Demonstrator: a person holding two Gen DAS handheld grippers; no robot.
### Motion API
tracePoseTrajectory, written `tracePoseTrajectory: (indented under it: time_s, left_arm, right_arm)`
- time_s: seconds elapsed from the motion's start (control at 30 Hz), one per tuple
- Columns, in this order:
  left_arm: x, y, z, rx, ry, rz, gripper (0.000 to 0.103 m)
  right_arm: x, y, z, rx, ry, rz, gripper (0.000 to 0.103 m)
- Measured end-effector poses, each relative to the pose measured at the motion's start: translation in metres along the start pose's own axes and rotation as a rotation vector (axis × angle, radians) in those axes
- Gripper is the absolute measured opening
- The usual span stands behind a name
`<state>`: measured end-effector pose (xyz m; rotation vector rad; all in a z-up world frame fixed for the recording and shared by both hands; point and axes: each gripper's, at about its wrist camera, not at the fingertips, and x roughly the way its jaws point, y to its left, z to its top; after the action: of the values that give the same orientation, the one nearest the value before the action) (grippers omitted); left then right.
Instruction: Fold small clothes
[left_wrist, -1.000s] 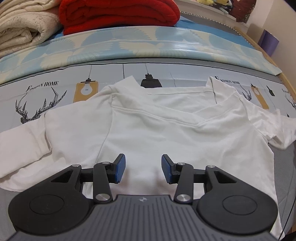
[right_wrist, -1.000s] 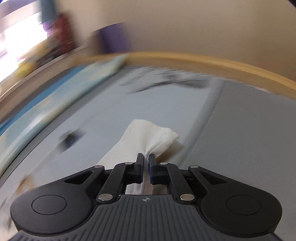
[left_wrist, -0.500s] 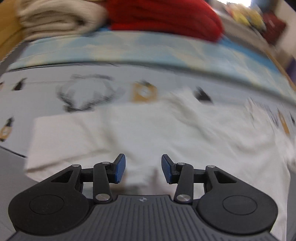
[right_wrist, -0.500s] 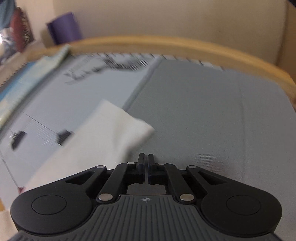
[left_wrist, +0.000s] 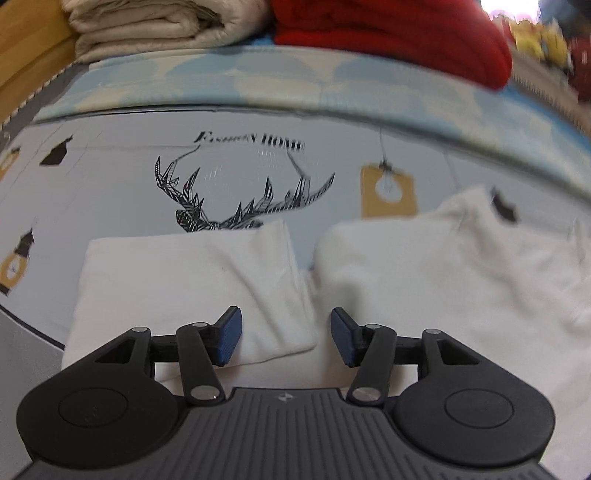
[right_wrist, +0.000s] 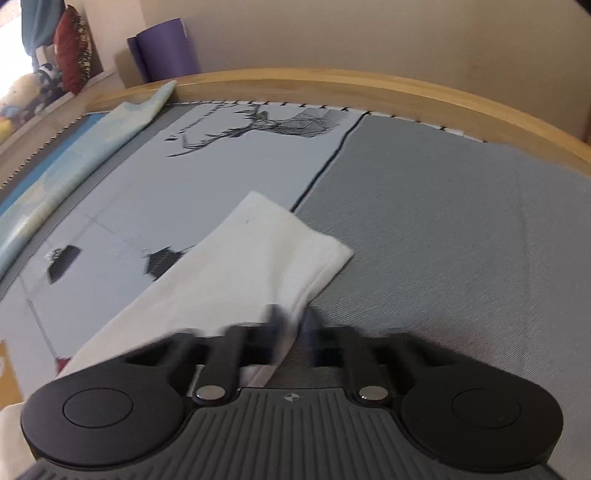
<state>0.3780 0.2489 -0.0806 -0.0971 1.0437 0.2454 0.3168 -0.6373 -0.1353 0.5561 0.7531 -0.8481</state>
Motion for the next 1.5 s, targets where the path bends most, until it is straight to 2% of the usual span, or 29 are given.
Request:
tracePoseTrajectory:
  time_s: [0.07, 0.13, 0.2, 0.27, 0.33, 0.4, 0.47, 0.57, 0.67, 0.73, 0.83, 0.9, 0.93, 0.97, 1.07, 1.17, 1.23, 1.33, 1.4, 1.5]
  left_arm:
    - [0.009, 0.002, -0.003, 0.006, 0.026, 0.033, 0.059]
    - [0.013, 0.007, -0.006, -0.015, 0.022, 0.019, 0.056]
    - [0.012, 0.007, -0.006, 0.003, 0.014, 0.008, 0.018]
    - [0.002, 0.012, -0.002, 0.014, -0.017, 0.023, 0.013]
    - [-0.012, 0.023, 0.004, -0.025, -0.067, 0.043, 0.013]
    - [-0.033, 0.048, 0.011, -0.110, -0.119, 0.079, 0.013]
    - [-0.052, 0.082, 0.014, -0.217, -0.162, 0.118, 0.013]
    - [-0.077, 0.135, 0.009, -0.342, -0.201, 0.243, 0.013]
    - [-0.097, 0.182, -0.002, -0.413, -0.216, 0.389, 0.013]
    - [-0.106, 0.208, -0.010, -0.435, -0.215, 0.466, 0.013]
    - [-0.115, 0.241, -0.022, -0.475, -0.178, 0.503, 0.017]
    - [-0.121, 0.248, -0.031, -0.490, -0.162, 0.535, 0.031]
    - [-0.126, 0.248, -0.034, -0.485, -0.164, 0.546, 0.034]
    - [-0.132, 0.245, -0.036, -0.467, -0.175, 0.533, 0.037]
    - [-0.152, 0.221, -0.042, -0.399, -0.217, 0.455, 0.037]
    - [-0.163, 0.182, -0.049, -0.327, -0.239, 0.320, 0.037]
    - [-0.170, 0.152, -0.055, -0.292, -0.222, 0.204, 0.037]
    - [-0.180, 0.103, -0.077, -0.249, -0.154, 0.023, 0.037]
    - [-0.185, 0.072, -0.099, -0.231, -0.080, -0.086, 0.037]
    - [-0.188, 0.027, -0.142, -0.185, 0.073, -0.243, 0.037]
  right_arm:
    - [0.003, -0.001, 0.000, -0.016, -0.021, -0.057, 0.003]
    - [0.005, -0.003, 0.000, -0.010, -0.037, -0.123, 0.003]
    - [0.004, -0.004, 0.000, 0.006, -0.045, -0.155, 0.004]
    - [0.002, -0.001, 0.000, 0.006, -0.041, -0.160, 0.005]
    - [-0.005, 0.002, 0.001, 0.007, -0.050, -0.161, 0.015]
    - [-0.016, 0.003, 0.001, 0.024, -0.065, -0.171, 0.028]
    - [-0.030, 0.005, 0.002, 0.049, -0.082, -0.169, 0.030]
    - [-0.057, 0.011, 0.003, 0.041, -0.119, -0.140, 0.031]
    - [-0.089, 0.016, 0.001, -0.003, -0.142, -0.064, 0.031]
    - [-0.110, 0.019, -0.004, -0.035, -0.129, 0.017, 0.034]
    - [-0.140, 0.020, -0.016, -0.102, -0.088, 0.136, 0.038]
    - [-0.163, 0.020, -0.026, -0.154, -0.071, 0.197, 0.040]
    - [-0.175, 0.018, -0.031, -0.176, -0.060, 0.227, 0.041]
    - [-0.186, 0.017, -0.037, -0.195, -0.047, 0.255, 0.042]
    - [-0.216, 0.008, -0.059, -0.266, 0.008, 0.341, 0.045]
    - [-0.241, -0.001, -0.089, -0.347, 0.085, 0.400, 0.047]
    - [-0.253, -0.007, -0.113, -0.386, 0.149, 0.431, 0.047]
    - [-0.261, -0.012, -0.149, -0.441, 0.260, 0.476, 0.047]
    - [-0.267, -0.014, -0.168, -0.488, 0.290, 0.492, 0.047]
    - [-0.269, -0.014, -0.187, -0.573, 0.364, 0.525, 0.047]
